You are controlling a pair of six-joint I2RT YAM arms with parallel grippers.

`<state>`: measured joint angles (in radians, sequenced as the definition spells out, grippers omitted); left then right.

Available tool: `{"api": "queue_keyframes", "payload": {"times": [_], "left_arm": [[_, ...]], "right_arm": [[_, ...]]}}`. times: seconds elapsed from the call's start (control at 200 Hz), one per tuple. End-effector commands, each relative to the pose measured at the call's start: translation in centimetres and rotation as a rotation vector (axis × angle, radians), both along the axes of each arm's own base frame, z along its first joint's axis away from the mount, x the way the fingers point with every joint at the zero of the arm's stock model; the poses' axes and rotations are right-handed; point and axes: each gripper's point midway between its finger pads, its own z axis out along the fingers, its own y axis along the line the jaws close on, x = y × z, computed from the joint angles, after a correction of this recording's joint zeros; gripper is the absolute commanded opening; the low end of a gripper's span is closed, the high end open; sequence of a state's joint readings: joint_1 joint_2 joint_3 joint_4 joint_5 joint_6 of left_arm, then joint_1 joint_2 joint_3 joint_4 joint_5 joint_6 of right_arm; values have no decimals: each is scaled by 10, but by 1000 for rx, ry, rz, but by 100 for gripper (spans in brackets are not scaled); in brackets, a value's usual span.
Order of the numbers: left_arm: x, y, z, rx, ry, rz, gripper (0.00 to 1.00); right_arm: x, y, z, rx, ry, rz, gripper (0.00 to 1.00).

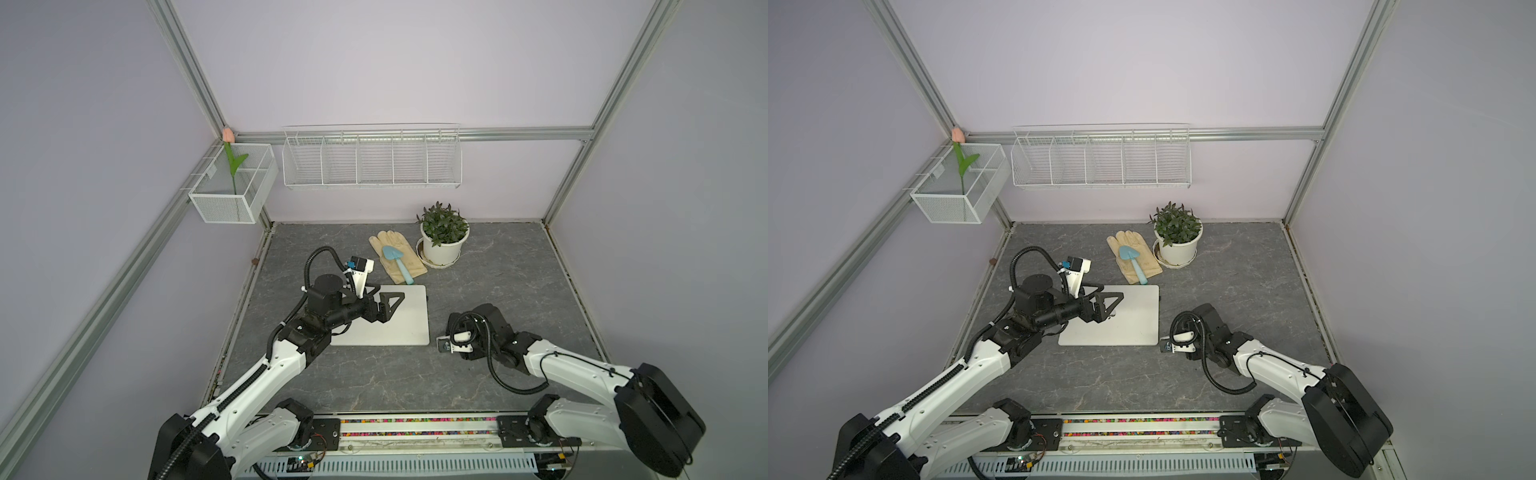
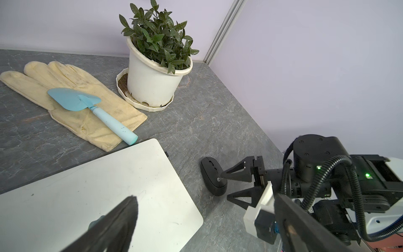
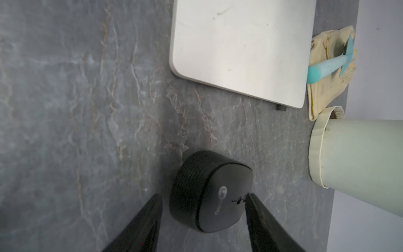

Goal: Insert the wireless mouse receiver into the laptop
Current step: Place the mouse at the center of the board.

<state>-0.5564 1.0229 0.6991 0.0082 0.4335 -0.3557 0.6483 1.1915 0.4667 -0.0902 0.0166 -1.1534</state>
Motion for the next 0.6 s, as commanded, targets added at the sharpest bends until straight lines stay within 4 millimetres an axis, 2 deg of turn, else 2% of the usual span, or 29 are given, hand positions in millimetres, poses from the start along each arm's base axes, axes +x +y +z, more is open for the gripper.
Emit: {"api": "queue_keyframes", "payload": {"times": [0.0,0.115,0.185,0.26,0.335,0.39,0.45,0.495,0.55,0.595], "left_arm": [[5,5,9,9,-21,33,99],[12,14,13,35,-36,87,99],[25,33,22,72,-72,185,99],[44,68,37,104,-133,345,99],[64,113,45,141,-199,544,100],[76,146,42,211,-236,690,100],[88,183,29,299,-241,852,100],[95,210,16,349,-212,966,100],[101,235,-7,420,-179,1045,100],[103,254,-27,481,-154,1123,100]], "right_arm": [[-22,-1,-1,-8,83,50,70],[-30,1,8,21,133,41,78],[-31,8,25,98,164,1,83],[-12,23,62,305,191,-130,88],[22,28,118,656,222,-271,88],[56,11,157,921,164,-379,87],[84,-17,176,1068,62,-494,88],[103,-43,178,1087,-21,-608,88],[117,-69,172,1092,-100,-726,89],[131,-106,165,1107,-173,-884,89]]}}
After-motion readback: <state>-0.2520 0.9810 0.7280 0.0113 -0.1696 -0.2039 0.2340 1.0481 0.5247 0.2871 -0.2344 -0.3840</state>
